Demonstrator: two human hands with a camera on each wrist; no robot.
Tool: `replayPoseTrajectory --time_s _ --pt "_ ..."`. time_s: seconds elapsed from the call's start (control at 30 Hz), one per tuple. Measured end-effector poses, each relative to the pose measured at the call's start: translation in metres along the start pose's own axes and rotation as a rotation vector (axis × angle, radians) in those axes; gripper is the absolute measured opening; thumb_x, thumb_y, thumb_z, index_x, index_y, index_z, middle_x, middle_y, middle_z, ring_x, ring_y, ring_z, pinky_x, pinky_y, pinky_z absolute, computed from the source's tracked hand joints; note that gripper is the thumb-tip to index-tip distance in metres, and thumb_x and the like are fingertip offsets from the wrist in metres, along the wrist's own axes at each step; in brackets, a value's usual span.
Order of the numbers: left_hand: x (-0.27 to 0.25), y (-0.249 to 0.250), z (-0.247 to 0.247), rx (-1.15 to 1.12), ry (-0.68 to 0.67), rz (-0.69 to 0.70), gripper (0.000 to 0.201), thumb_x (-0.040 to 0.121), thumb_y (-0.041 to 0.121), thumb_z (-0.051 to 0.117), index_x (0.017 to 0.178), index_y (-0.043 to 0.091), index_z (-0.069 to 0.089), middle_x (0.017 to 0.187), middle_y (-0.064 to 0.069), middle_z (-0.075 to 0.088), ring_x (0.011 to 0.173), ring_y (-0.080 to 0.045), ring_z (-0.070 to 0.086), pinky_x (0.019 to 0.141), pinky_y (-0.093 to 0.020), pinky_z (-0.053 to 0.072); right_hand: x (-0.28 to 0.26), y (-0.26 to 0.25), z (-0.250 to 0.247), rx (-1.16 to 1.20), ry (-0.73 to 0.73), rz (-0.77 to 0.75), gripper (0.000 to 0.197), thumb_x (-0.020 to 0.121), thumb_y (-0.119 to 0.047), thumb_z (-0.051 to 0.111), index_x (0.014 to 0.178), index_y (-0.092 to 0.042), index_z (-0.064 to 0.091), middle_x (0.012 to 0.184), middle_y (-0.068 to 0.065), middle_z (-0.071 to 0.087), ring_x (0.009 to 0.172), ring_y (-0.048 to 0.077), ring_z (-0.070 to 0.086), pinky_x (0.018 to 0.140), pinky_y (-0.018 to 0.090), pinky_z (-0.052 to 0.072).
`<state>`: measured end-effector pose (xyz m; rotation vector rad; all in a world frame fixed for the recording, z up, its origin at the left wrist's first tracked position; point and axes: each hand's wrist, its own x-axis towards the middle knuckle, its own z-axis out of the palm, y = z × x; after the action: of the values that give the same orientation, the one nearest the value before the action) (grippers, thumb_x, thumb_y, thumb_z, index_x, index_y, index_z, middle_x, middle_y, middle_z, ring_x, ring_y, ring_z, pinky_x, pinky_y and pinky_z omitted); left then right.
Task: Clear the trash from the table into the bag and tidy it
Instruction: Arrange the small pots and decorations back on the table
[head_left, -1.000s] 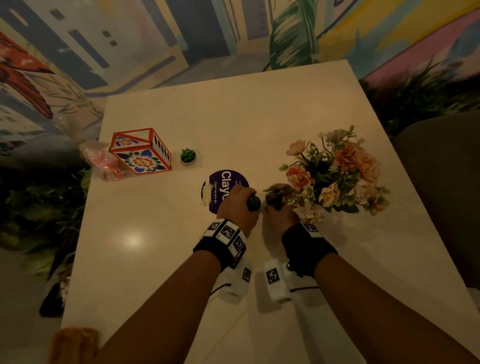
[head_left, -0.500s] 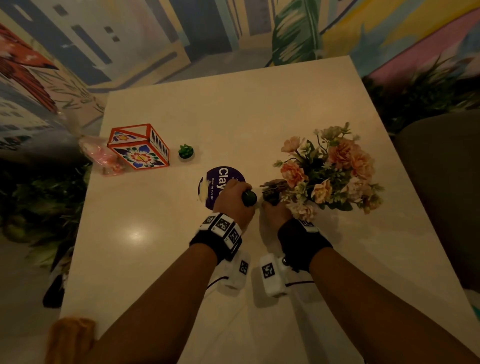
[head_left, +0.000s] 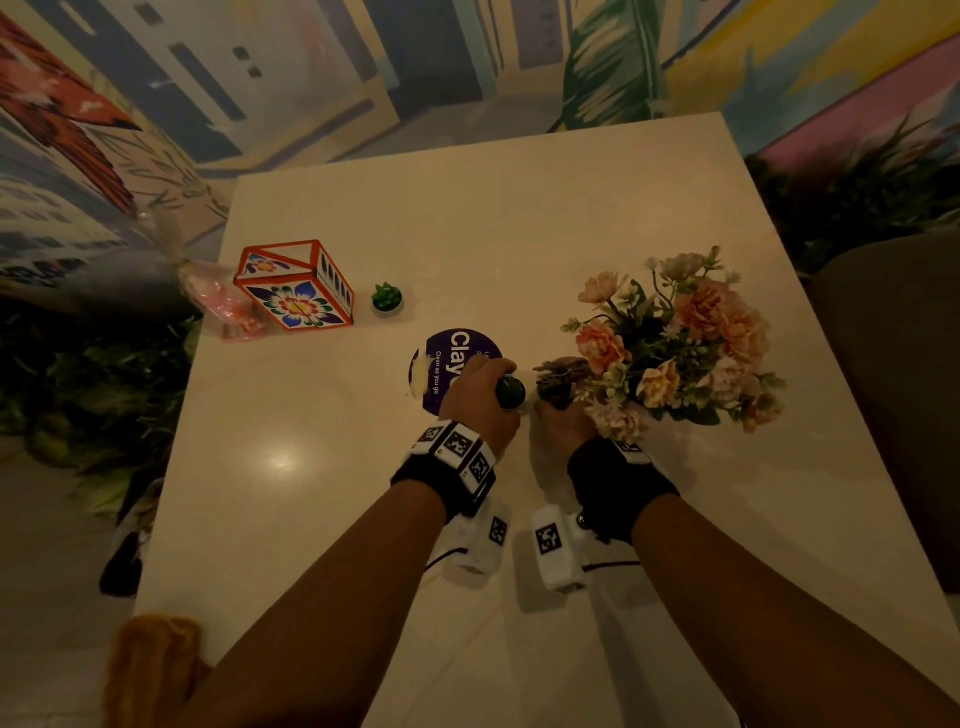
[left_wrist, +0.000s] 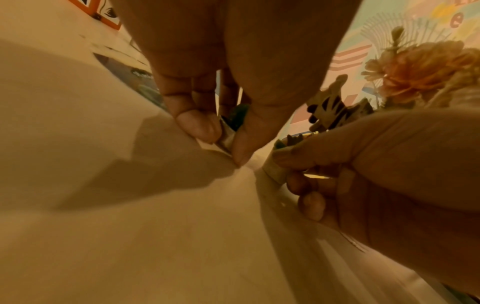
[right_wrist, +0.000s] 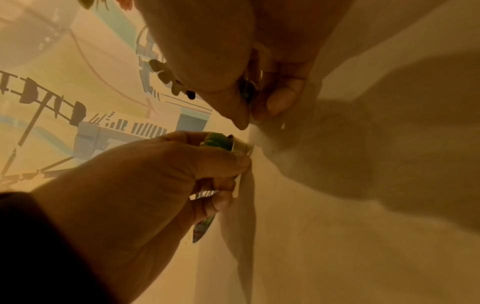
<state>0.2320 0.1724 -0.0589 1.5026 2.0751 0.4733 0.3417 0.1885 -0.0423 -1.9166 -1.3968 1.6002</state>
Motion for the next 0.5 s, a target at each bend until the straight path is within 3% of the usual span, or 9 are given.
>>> replayPoseTrajectory --time_s 0.1,0.2,0.27,0.37,0.5 --pt "-0.004 -0.005 -0.007 -0.039 -0.051 0.011 0.066 0.071 -0.002 0.066 0.131 0.019 0.049 0.130 -0.002 0.047 0.121 -0.021 0.048 0.099 -0.025 0.038 0.004 0.003 0.001 -0.007 -0.015 0.005 0.035 0.098 -0.005 0.038 0.131 0.006 0.042 0.136 0.025 0.043 0.127 0.032 0.040 0.091 0.030 0.026" --pt "-0.004 -0.018 -0.029 -0.003 0.001 0.013 0.062 0.073 -0.004 0.062 0.130 0.016 0.050 0.131 -0.003 0.048 0.122 -0.021 0.047 0.102 -0.026 0.039 0.007 0.010 0.001 -0.003 -0.063 0.076 0.018 0.100 -0.013 0.036 0.113 -0.005 0.046 0.109 0.017 0.051 0.115 0.027 0.045 0.078 0.023 0.026" --pt "0.006 -0.031 -0.051 0.035 0.105 -0.022 0.052 0.076 -0.001 0.062 0.125 0.015 0.055 0.126 -0.004 0.052 0.116 -0.022 0.051 0.096 -0.025 0.042 0.010 0.011 0.004 0.039 0.000 0.060 0.027 0.098 -0.011 0.041 0.120 0.004 0.047 0.123 0.020 0.050 0.124 0.029 0.043 0.082 0.023 0.028" --pt "0.035 -0.049 -0.084 0.089 0.216 -0.105 0.045 0.081 0.002 0.060 0.123 0.016 0.054 0.129 -0.002 0.049 0.114 -0.022 0.052 0.093 -0.024 0.039 0.012 0.011 0.009 -0.009 0.135 -0.018 0.044 0.094 -0.008 0.049 0.135 0.006 0.039 0.143 0.023 0.038 0.133 0.032 0.036 0.103 0.029 0.021" --pt "0.076 -0.057 -0.112 0.221 0.099 -0.180 0.058 0.083 -0.001 0.056 0.136 0.016 0.041 0.138 -0.008 0.036 0.124 -0.032 0.044 0.099 -0.036 0.040 0.016 0.016 0.010 0.024 0.162 -0.071 0.049 0.093 -0.007 0.052 0.138 0.002 0.036 0.147 0.018 0.033 0.136 0.030 0.032 0.105 0.026 0.018"
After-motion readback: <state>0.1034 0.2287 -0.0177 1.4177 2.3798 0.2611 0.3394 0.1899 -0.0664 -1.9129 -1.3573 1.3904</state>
